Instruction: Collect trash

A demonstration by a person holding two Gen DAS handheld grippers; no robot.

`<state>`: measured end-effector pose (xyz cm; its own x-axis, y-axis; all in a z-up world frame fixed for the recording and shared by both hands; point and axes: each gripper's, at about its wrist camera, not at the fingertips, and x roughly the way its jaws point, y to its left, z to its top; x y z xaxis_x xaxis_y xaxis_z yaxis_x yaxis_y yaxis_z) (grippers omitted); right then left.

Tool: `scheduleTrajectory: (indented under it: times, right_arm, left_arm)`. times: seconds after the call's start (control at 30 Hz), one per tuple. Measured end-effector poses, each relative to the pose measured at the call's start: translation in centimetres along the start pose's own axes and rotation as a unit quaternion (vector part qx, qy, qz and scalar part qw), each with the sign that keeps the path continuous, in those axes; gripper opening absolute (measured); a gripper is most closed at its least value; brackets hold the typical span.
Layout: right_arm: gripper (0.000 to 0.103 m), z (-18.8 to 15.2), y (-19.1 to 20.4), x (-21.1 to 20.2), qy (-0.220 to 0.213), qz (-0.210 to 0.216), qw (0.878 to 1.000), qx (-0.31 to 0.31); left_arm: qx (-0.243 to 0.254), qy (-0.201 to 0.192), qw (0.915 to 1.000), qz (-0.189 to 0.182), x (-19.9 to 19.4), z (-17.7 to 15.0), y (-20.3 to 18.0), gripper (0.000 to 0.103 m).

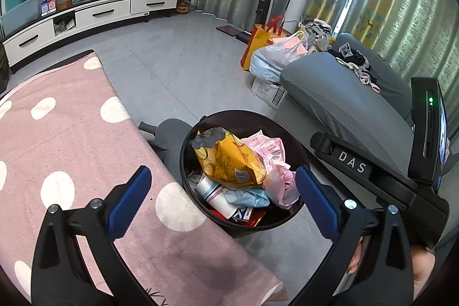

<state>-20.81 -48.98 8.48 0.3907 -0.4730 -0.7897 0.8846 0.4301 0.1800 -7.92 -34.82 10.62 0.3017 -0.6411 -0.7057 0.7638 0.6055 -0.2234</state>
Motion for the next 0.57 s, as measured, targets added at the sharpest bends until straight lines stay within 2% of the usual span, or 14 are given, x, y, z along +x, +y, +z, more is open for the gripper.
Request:
scheduleTrajectory:
  times: [0.57]
  right_arm:
    - [0.100, -0.13, 0.07, 0.05, -0.001, -0.009, 1.000, -0.008]
  left_arm:
    - [-0.017, -0.002, 0.9998, -0.003, -0.45, 0.23, 0.79, 0.100]
